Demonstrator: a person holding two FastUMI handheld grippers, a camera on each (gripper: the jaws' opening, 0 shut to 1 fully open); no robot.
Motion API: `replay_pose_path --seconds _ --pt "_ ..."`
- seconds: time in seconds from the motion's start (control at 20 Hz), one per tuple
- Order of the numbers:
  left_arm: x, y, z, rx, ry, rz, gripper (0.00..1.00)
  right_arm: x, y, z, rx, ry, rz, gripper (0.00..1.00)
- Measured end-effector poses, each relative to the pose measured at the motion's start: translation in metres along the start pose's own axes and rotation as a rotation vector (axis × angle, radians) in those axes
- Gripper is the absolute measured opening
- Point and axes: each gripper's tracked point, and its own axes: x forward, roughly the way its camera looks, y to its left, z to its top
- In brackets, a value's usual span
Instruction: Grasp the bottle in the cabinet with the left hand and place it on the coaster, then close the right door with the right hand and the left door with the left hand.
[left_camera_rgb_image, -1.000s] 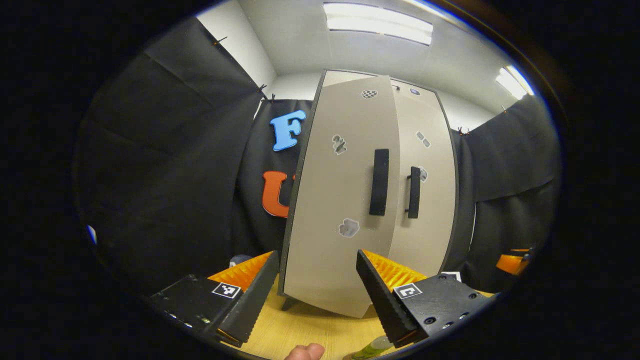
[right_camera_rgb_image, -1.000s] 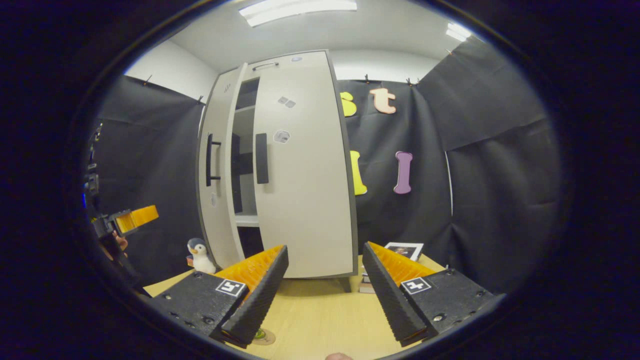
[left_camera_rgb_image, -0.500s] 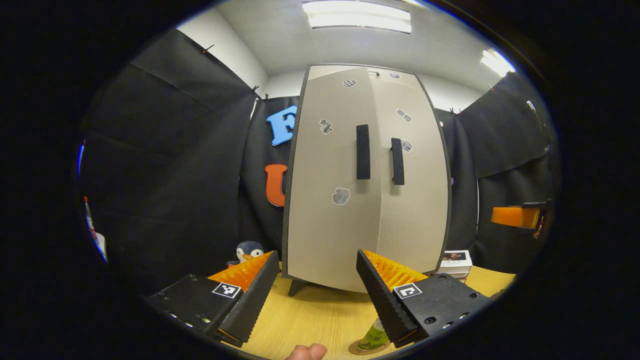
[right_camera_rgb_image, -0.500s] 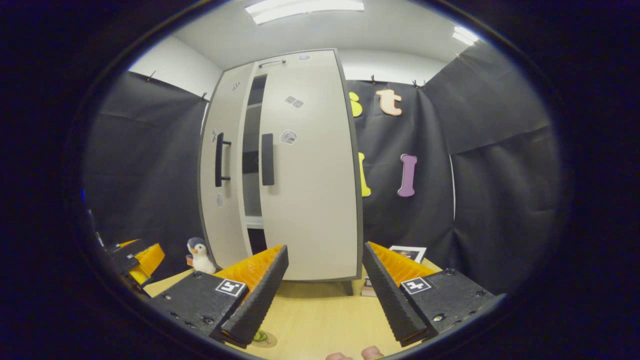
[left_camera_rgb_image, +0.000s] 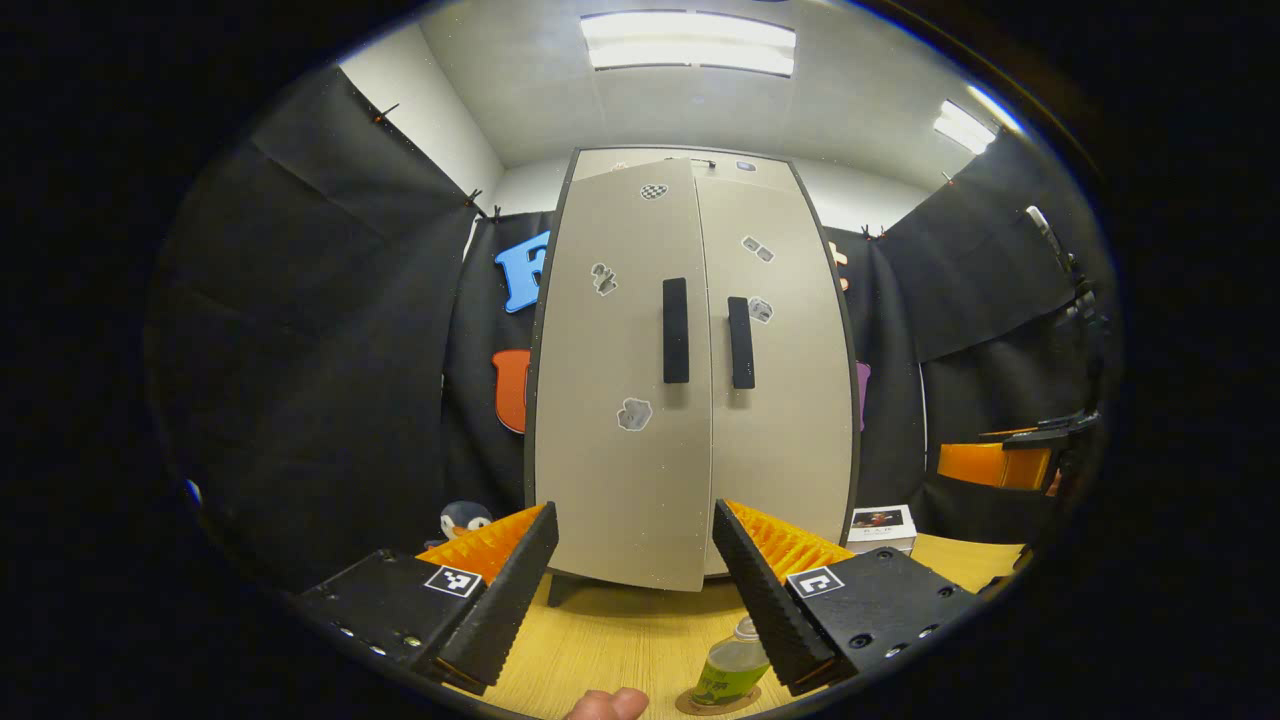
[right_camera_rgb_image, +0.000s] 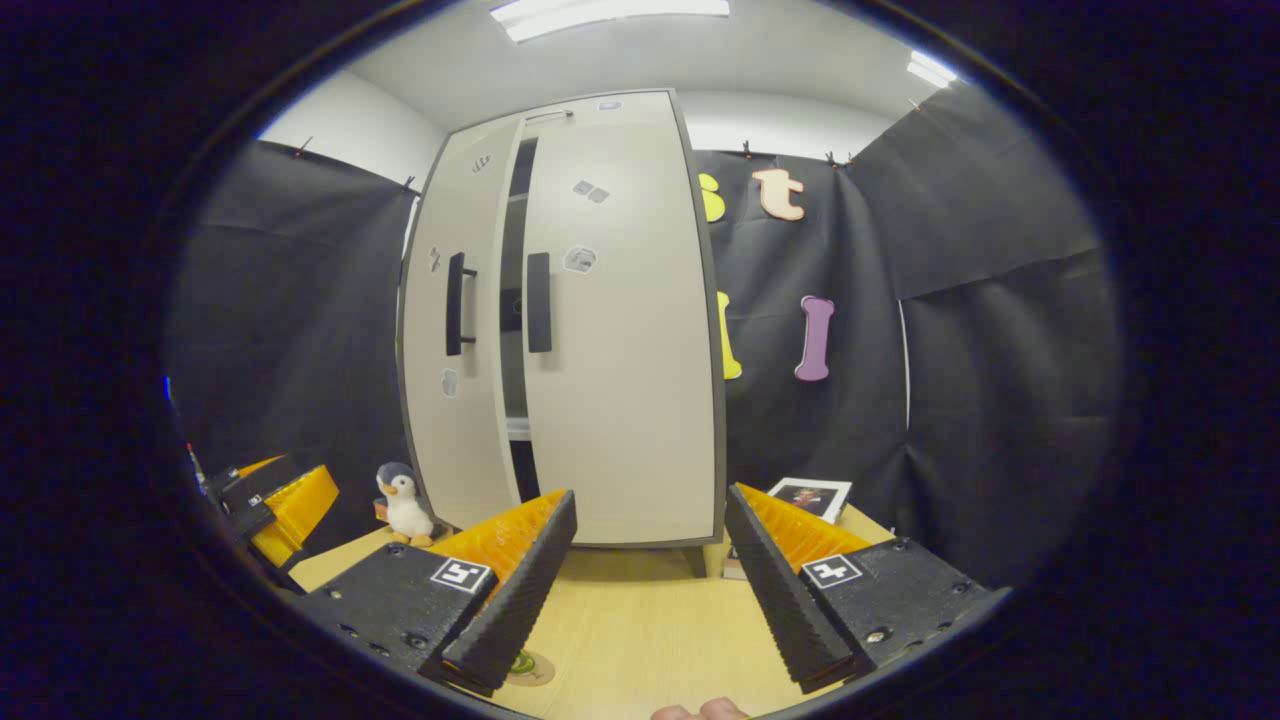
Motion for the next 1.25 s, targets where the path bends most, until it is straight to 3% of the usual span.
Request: replay_pose_path --seconds 0.15,0.2,0.25,0.75,0.8,1.15,1.2,1.25 --pt "-0.003 0.006 0.005 0.011 0.0 0.01 0.95 -0.003 0.003 -0.003 -0.004 0.019 0.004 0.94" --pt "-0.002 0.009 0.005 0.021 -0.006 0.018 0.99 -0.002 0.002 -0.002 -0.012 0.023 0.007 0.98" --pt "-0.001 0.012 0.006 0.029 -0.008 0.027 0.95 -0.002 0.002 -0.001 -0.02 0.026 0.008 0.98" --pt "0.005 0.013 0.002 -0.003 0.011 0.033 0.95 0.005 -0.001 0.015 -0.013 -0.001 0.008 0.98" --pt "0.005 0.012 0.001 -0.004 0.013 0.032 0.95 0.006 -0.002 0.014 -0.012 0.002 0.011 0.94" --pt "0.01 0.017 0.0 -0.014 0.015 0.048 0.94 0.009 -0.018 0.025 -0.033 -0.009 -0.013 0.98" --pt "0.01 0.016 -0.001 -0.022 0.019 0.045 0.99 0.01 -0.02 0.023 -0.037 -0.005 -0.02 0.94" --pt "0.011 0.015 -0.003 -0.026 0.024 0.045 0.99 0.012 -0.021 0.021 -0.033 0.002 -0.02 0.98"
